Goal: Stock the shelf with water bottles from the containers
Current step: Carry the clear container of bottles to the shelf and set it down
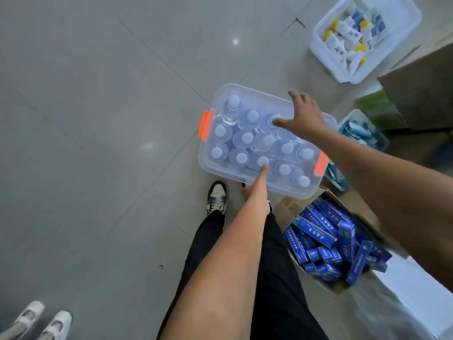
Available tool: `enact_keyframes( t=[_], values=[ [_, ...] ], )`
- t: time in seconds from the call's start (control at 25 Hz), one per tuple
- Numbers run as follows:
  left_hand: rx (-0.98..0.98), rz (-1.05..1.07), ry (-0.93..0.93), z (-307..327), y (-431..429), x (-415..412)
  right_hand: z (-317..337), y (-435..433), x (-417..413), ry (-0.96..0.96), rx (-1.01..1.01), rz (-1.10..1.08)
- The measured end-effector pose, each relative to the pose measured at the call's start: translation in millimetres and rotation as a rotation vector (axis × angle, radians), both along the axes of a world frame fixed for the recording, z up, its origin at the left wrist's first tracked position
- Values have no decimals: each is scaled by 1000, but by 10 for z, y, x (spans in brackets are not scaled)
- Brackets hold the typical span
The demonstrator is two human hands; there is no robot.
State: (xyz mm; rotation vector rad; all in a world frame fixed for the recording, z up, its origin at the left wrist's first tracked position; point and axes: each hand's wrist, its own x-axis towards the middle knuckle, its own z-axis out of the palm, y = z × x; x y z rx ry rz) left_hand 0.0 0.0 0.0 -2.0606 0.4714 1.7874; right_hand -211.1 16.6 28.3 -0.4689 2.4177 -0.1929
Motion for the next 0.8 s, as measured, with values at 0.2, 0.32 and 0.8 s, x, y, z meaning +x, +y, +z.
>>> enact_keyframes(
  t=[0.2,0.32,0.8],
  values=[
    [-108,141,69,-152,142,-46,-366,93,-195,-54,60,171],
    [-181,225,47,-259,121,-123,-404,82,-438,-111,39,241],
    [-525,235,24,-494,298,50,-638,74,-602,-174,12,275]
  ],
)
